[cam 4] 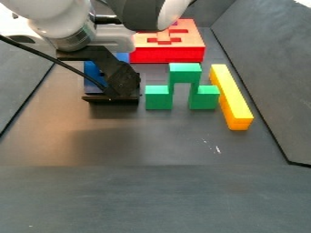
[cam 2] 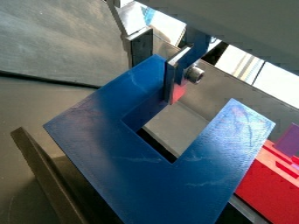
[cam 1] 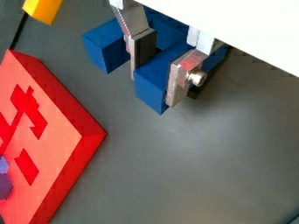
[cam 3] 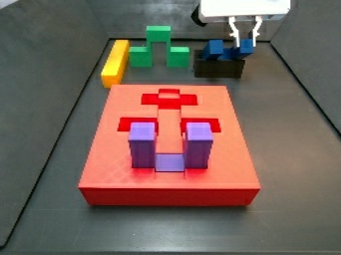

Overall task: Pick up the blue object. Move up. Place the blue object on the fixture. Regrasp the blue object. Move to above the board. Insert the blue object.
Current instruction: Place the blue object on the fixture, then regrasp the blue object.

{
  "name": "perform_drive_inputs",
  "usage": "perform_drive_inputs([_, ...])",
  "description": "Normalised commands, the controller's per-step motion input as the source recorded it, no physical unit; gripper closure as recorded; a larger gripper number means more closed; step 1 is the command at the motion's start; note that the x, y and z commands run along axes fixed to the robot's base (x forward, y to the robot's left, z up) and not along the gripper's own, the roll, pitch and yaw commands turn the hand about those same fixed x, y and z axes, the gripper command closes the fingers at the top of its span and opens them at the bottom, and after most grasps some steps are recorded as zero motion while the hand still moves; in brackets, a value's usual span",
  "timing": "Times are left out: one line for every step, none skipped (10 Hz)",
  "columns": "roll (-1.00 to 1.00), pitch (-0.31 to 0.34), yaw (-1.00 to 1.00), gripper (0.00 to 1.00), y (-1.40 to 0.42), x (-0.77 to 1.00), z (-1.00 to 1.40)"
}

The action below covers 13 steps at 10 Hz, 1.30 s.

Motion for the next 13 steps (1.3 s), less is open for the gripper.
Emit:
perform_drive_inputs([0.00,0.000,0.00,1.00,0.00,0.00,0.00])
perform_drive_inputs([0.00,0.000,0.00,0.00,0.00,0.00,0.00])
perform_drive_inputs([0.09,0.000,0.00,0.00,-0.03,0.00,0.00])
perform_drive_inputs([0.09,0.000,0.00,0.00,-0.01,0.00,0.00])
perform_drive_inputs([0.09,0.000,0.00,0.00,0.00,0.00,0.00])
perform_drive_inputs([0.14,0.000,0.00,0.00,-0.04,0.00,0.00])
perform_drive_inputs([0.27,0.000,0.00,0.00,-0.05,0.08,0.03])
perform_drive_inputs([0.66,0.086,-0.05,0.00,-0.05,0.31,0.19])
perform_drive_inputs([0.91,0.157,-0.05,0.00,-0.07,0.35,0.30])
perform_drive_inputs([1.00,0.203,-0.04,0.00,-0.12,0.29,0.37])
perform_drive_inputs([1.00,0.200,-0.01,0.00,-0.14,0.26,0.35])
perform_drive_inputs([1.00,0.206,0.00,0.00,-0.15,0.13,0.28])
perform_drive_inputs([1.00,0.211,0.11,0.00,-0.20,-0.17,0.28])
